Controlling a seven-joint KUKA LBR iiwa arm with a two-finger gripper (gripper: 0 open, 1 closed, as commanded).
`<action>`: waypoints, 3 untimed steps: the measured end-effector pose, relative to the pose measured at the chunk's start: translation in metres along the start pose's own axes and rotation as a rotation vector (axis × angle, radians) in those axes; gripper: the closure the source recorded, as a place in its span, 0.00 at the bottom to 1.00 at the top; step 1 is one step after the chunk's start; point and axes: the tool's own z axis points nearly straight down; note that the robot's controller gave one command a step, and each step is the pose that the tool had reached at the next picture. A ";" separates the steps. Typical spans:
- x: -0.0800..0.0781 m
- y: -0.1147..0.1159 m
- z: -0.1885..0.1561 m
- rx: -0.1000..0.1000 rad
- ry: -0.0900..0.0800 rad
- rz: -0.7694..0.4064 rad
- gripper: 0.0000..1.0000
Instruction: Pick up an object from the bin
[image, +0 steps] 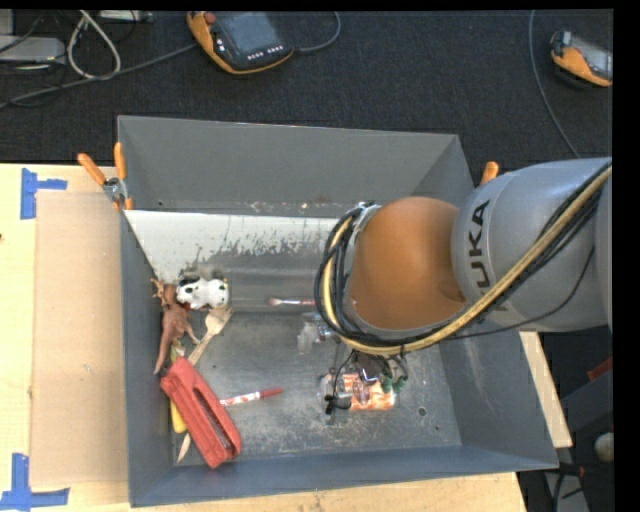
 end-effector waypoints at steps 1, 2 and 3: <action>-0.027 -0.038 -0.062 -0.001 -0.008 0.107 0.00; -0.013 -0.058 -0.044 -0.001 0.002 0.055 0.00; 0.033 -0.116 0.021 0.002 -0.002 -0.010 0.00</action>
Offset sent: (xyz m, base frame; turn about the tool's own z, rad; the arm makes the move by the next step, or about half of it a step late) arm 0.0111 -0.0660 0.0286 0.0320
